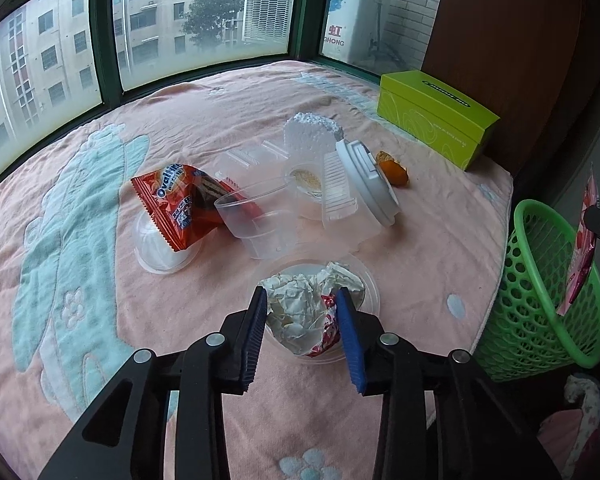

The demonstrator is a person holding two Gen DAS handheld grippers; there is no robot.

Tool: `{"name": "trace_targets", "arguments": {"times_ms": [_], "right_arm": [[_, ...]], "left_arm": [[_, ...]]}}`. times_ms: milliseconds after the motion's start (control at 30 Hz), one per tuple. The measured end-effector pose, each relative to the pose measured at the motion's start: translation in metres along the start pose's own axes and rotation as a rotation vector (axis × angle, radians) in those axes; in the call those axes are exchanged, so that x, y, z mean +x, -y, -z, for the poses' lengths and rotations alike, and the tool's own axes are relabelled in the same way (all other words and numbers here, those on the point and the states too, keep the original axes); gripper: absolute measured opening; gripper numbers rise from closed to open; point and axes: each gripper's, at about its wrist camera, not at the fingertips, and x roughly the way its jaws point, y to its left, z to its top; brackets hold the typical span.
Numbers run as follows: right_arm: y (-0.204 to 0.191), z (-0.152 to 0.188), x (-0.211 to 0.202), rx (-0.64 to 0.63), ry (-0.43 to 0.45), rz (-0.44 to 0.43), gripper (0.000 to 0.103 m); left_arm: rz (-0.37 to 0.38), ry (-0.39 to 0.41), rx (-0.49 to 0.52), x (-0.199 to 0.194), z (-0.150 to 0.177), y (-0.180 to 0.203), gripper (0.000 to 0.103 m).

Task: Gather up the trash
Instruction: 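Carry the tissue with the left tool to the green basket and release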

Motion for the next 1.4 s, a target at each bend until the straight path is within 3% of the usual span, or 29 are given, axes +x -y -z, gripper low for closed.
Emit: {"name": "trace_targets", "arguments": {"times_ms": [400,633,867,1400], "right_arm": [[0.041,0.014,-0.03,0.047,0.042,0.12,0.071],[0.062,0.023,-0.045,0.079,0.057,0.166,0.071],[0.079,0.034,-0.061,0.11,0.065,0.194,0.083],[0.117,0.05,-0.104,0.198,0.127,0.234,0.089]], "left_arm": [[0.058,0.092,0.011,-0.051,-0.015,0.021,0.034],[0.155,0.114,0.052,-0.062,-0.03,0.063,0.034],[0.235,0.125,0.121,-0.063,-0.046,0.113,0.034],[0.381,0.049,0.265,-0.041,-0.051,0.22,0.034]]}}
